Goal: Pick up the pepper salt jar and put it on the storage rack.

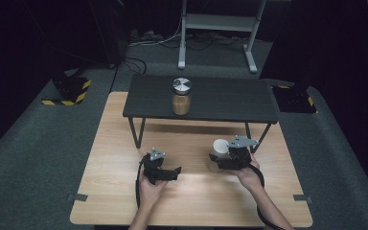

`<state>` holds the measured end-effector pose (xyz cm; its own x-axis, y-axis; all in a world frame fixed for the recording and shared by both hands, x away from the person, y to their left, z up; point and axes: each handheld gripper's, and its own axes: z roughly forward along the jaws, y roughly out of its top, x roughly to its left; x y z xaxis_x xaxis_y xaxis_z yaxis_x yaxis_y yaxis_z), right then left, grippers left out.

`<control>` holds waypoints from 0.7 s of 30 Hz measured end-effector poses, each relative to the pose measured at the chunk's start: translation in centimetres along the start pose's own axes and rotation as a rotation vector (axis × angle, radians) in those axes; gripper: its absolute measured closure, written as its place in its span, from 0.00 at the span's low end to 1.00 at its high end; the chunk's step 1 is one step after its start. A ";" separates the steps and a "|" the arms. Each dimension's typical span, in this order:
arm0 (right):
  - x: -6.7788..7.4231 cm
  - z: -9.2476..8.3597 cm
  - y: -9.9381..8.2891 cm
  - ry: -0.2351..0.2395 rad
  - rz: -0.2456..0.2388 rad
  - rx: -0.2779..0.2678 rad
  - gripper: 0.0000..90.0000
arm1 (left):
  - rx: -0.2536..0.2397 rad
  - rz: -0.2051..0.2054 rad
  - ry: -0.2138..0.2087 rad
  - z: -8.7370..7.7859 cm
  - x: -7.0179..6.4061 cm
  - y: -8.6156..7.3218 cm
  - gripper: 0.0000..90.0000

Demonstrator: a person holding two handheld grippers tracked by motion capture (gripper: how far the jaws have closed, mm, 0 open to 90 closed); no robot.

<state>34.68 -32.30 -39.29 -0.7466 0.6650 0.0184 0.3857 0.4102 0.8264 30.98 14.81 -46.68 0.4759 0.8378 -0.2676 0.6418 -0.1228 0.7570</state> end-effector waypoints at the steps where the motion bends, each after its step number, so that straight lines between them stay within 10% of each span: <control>1: 0.0 0.0 0.0 0.000 0.000 0.000 0.38 | 0.000 0.000 0.000 0.0 0.0 0.0 0.01; 21: 0.0 -2.0 1.8 0.035 -0.045 -0.016 0.38 | -0.010 -0.010 -0.014 0.0 0.3 -0.2 0.01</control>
<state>34.26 -32.79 -36.73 -0.7817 0.6237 0.0005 0.3431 0.4293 0.8355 30.97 15.07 -46.86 0.4775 0.8317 -0.2833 0.6406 -0.1089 0.7601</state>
